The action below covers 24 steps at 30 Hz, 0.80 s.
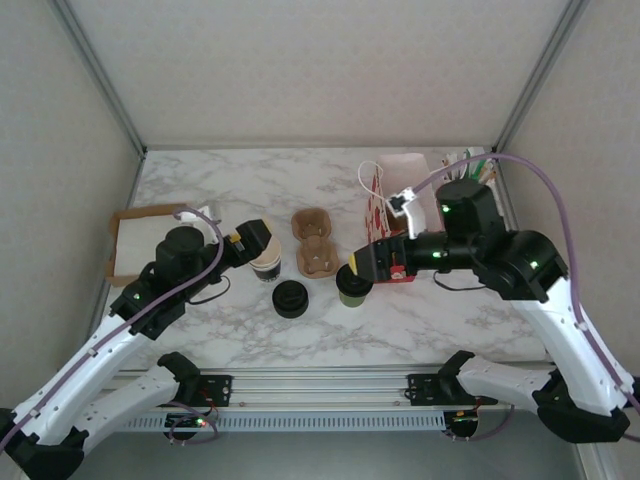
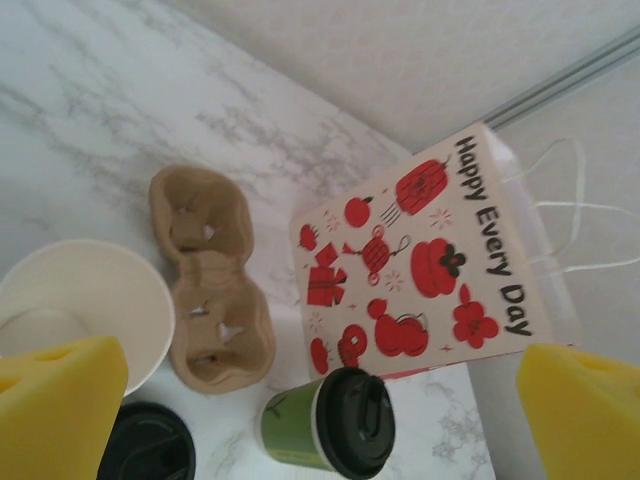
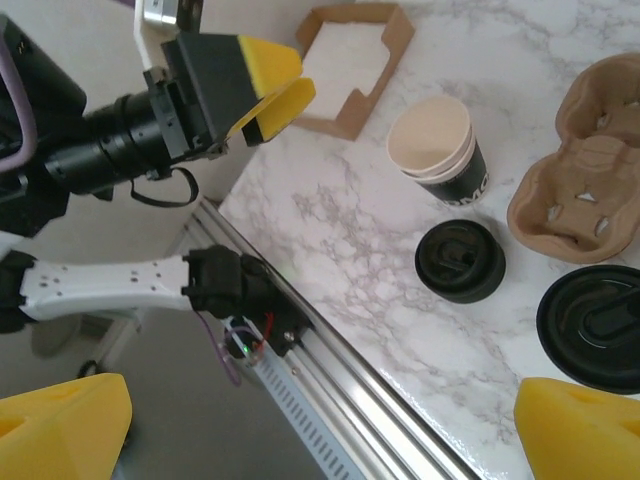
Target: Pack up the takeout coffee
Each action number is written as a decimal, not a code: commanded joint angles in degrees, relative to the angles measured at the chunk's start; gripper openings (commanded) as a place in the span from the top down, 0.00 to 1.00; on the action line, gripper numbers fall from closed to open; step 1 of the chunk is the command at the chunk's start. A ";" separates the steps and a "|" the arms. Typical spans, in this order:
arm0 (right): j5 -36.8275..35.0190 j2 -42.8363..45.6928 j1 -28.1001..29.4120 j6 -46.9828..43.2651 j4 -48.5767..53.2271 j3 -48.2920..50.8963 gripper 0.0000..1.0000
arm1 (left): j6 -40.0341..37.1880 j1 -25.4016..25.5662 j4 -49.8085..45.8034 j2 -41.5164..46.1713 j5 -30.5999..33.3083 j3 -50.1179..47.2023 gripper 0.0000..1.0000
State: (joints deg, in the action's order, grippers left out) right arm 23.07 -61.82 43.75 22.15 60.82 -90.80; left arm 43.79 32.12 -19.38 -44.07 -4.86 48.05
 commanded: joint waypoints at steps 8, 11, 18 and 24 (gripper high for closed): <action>-22.02 -14.04 13.42 -3.99 6.32 -6.04 0.01 | 2.78 -6.06 -1.09 2.54 -5.11 -7.38 0.00; -25.19 -16.90 13.64 -3.31 6.59 -5.05 0.01 | 2.61 -7.86 -1.32 3.13 -5.33 -8.38 0.00; -35.71 -20.12 13.65 4.80 7.93 -0.92 0.01 | 0.57 -11.43 -1.21 3.44 -5.59 -9.82 0.00; -39.41 -22.02 12.85 10.51 6.38 5.24 0.01 | -0.70 -11.98 1.16 0.97 -6.39 -9.64 0.00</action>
State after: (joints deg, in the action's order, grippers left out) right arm -12.23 -82.74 56.88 28.10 67.11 -87.26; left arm 44.60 20.78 -20.18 -42.63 -10.00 38.83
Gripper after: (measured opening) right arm 0.988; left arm 0.996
